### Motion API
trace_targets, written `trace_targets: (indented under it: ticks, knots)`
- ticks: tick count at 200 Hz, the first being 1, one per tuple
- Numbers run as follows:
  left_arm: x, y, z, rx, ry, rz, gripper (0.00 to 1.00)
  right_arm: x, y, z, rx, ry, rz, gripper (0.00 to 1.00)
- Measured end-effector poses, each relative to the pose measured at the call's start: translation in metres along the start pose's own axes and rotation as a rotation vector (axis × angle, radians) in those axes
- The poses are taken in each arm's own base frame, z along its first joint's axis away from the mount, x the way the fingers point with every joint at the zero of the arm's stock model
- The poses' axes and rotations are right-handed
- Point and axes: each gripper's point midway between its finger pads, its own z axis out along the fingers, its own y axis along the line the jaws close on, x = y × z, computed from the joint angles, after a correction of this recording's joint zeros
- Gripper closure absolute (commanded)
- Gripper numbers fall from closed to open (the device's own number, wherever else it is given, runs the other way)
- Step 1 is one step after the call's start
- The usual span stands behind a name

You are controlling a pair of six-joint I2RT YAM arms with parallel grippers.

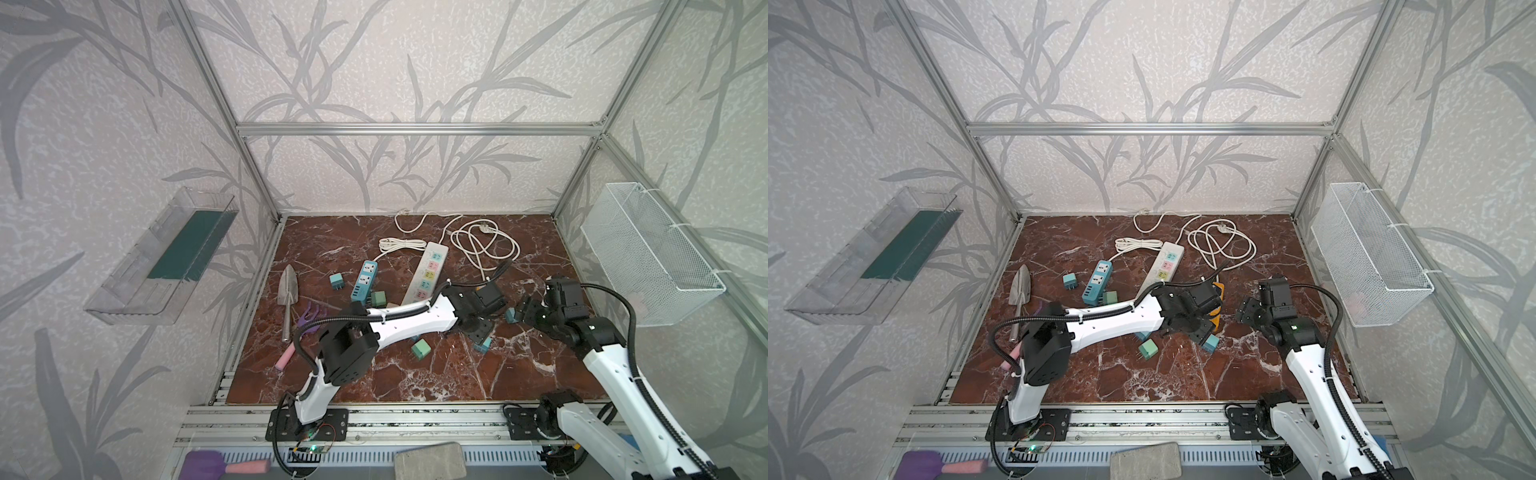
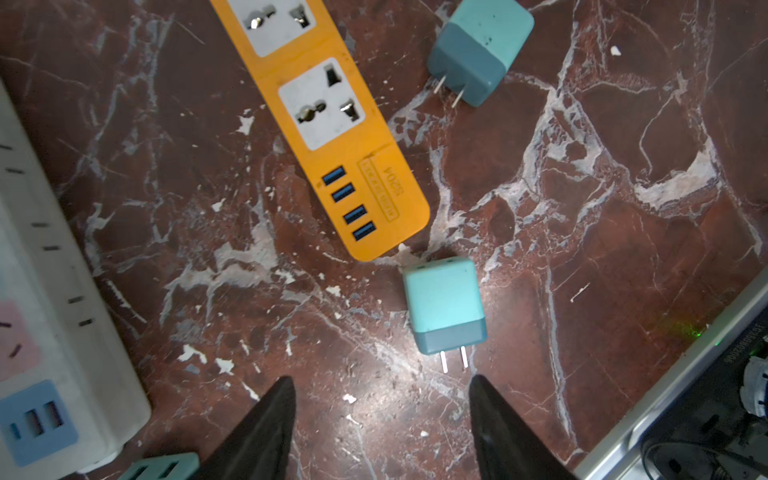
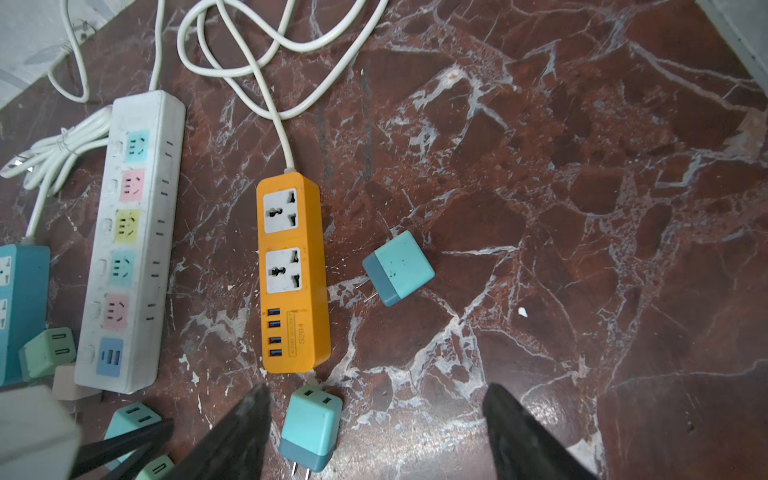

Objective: Insert the plug
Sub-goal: 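Lower left gripper onto a teal adapter beside the yellow strip and close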

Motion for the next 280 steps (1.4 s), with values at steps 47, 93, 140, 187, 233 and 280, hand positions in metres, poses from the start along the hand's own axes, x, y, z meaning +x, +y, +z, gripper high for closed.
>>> trace_targets:
  ticks: [47, 93, 140, 187, 233, 280]
  knots:
    - [0.007, -0.023, 0.026, -0.016, 0.081, 0.05, 0.2, 0.002, -0.001, -0.003, -0.038, -0.027, 0.023, 0.17]
    - [0.017, -0.03, 0.038, -0.042, 0.122, 0.056, 0.28, -0.006, -0.005, -0.017, -0.049, -0.091, 0.039, 0.16]
    - [0.017, -0.028, 0.04, -0.057, 0.121, 0.032, 0.36, -0.005, -0.007, -0.021, -0.046, -0.095, 0.041, 0.16]
    - [0.02, -0.023, 0.046, -0.072, 0.122, 0.003, 0.36, -0.004, -0.009, -0.029, -0.054, -0.115, 0.042, 0.16]
    - [0.028, -0.026, 0.054, -0.054, 0.135, -0.014, 0.36, -0.009, -0.007, -0.04, -0.064, -0.144, 0.044, 0.16]
    - [0.03, -0.028, 0.056, -0.047, 0.136, -0.022, 0.36, -0.02, -0.002, -0.054, -0.088, -0.187, 0.045, 0.16]
